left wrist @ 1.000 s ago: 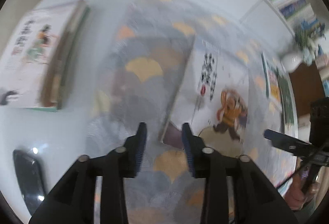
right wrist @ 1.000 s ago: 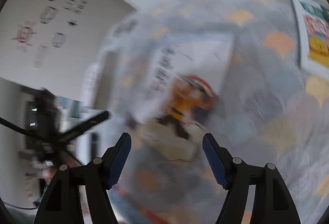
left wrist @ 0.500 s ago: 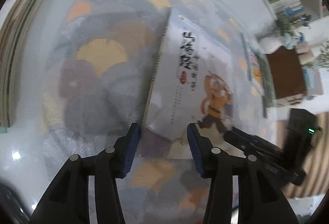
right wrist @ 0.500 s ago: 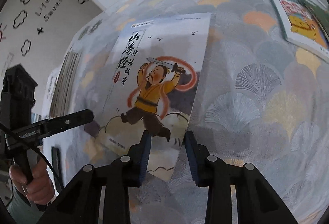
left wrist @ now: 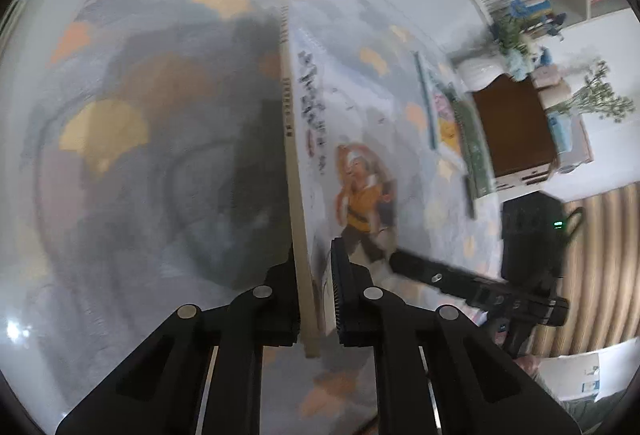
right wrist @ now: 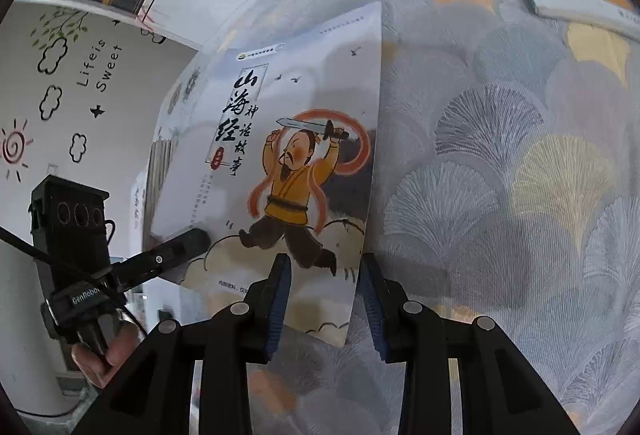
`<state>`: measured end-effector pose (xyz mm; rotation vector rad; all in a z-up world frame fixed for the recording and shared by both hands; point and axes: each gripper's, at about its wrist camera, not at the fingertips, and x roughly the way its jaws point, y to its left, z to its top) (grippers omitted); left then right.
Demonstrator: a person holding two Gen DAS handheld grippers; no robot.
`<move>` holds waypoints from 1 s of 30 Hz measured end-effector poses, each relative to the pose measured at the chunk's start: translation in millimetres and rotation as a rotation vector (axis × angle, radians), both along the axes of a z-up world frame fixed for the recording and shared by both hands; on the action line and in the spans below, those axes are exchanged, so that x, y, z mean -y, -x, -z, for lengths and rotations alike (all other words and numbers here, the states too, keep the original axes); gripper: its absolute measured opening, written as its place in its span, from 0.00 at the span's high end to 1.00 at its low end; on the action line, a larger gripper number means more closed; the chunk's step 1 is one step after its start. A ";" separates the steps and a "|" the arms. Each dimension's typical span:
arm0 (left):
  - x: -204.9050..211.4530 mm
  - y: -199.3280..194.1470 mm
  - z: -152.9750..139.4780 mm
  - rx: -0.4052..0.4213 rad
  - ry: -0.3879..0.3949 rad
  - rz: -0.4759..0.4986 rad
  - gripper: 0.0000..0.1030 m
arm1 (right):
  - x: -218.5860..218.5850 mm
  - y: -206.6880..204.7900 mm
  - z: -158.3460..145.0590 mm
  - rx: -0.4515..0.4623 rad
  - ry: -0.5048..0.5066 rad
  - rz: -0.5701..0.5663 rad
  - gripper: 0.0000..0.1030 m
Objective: Organize books
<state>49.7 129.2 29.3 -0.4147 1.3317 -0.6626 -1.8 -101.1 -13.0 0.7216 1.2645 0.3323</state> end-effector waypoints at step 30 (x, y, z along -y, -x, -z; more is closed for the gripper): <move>-50.5 2.1 -78.5 0.059 0.359 -0.128 0.81 | -28.8 -8.3 -81.7 0.275 -0.190 -0.106 0.65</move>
